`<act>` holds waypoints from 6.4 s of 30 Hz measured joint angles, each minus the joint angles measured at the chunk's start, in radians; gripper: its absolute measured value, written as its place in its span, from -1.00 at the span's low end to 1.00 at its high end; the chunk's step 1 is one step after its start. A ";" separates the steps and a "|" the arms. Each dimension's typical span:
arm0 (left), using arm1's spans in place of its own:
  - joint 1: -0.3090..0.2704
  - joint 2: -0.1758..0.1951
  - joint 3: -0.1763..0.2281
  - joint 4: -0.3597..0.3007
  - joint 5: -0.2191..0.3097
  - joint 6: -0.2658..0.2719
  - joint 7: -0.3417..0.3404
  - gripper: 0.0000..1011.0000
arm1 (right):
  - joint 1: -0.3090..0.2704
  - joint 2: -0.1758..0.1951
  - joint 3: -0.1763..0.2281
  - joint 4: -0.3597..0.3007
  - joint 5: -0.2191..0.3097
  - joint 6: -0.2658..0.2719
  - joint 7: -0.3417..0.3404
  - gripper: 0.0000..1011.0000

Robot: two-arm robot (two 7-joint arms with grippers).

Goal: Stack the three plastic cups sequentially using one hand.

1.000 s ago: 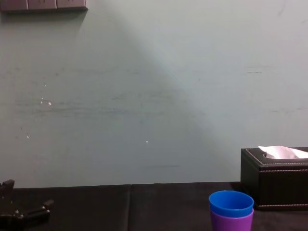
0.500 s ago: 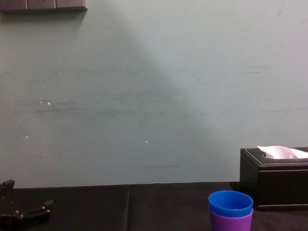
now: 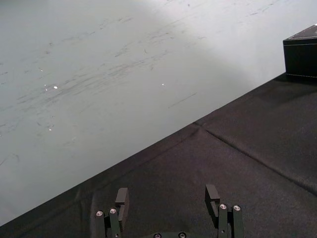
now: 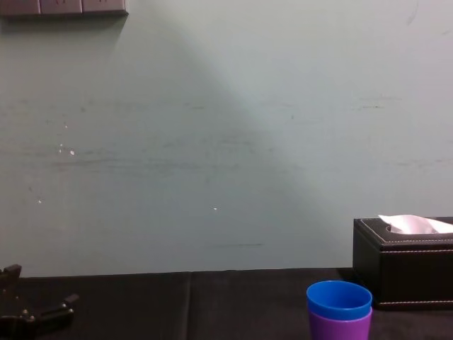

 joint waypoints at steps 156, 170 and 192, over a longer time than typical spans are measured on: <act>0.000 0.000 0.000 0.000 0.000 0.000 0.000 1.00 | 0.183 -0.041 0.088 -0.054 0.001 0.230 -0.169 0.99; 0.000 0.000 0.000 0.000 0.000 0.000 0.000 1.00 | -0.034 0.001 0.260 -0.146 -0.015 0.122 -0.299 0.99; 0.000 0.000 0.000 0.000 0.000 0.000 0.000 1.00 | -0.051 -0.044 0.290 -0.027 -0.095 0.076 -0.351 0.99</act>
